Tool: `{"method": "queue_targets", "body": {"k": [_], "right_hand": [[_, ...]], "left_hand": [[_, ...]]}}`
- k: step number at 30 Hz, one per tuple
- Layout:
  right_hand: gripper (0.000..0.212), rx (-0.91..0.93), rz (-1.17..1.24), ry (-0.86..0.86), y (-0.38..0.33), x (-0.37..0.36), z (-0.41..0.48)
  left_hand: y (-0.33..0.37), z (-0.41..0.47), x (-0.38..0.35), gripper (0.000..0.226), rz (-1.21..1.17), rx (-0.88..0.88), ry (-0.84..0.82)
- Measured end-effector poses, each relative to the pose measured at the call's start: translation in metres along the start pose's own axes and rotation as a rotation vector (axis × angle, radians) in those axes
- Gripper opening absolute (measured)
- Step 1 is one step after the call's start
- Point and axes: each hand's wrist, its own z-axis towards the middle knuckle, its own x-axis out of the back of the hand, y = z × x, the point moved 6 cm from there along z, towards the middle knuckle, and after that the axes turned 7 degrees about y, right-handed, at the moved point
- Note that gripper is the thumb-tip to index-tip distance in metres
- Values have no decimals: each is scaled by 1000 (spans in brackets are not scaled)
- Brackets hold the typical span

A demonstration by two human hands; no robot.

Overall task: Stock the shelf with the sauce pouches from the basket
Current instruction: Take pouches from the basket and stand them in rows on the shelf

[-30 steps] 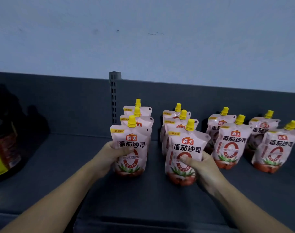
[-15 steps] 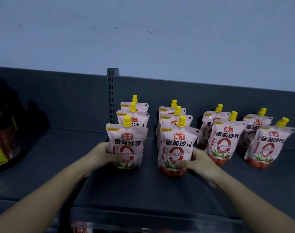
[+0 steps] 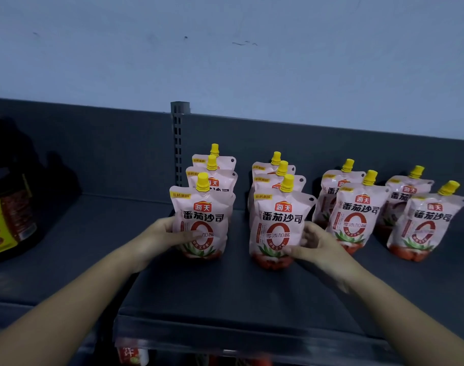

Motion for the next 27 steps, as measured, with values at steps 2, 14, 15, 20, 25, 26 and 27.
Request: {"method": "queue_targets", "body": {"k": [2, 14, 15, 20, 25, 26, 27], "right_hand": [[57, 20, -47, 49, -3, 3, -3], [23, 463, -154, 461, -35, -30, -57], [23, 491, -259, 364, -36, -46, -57], [68, 679, -719, -47, -32, -114, -62], [65, 837, -587, 21, -53, -146, -70], [61, 834, -511, 26, -59, -148, -70], [57, 831, -441, 22, -64, -148, -70]], "left_hand": [[-1, -1, 3, 84, -14, -9, 6], [1, -12, 3, 74, -32, -10, 111], [1, -14, 3, 74, -49, -11, 126], [11, -30, -2, 49, -133, -43, 209], [22, -57, -15, 32, -202, -36, 233], [25, -62, -16, 33, -205, -42, 243], [29, -66, -17, 34, -203, -65, 251]]}}
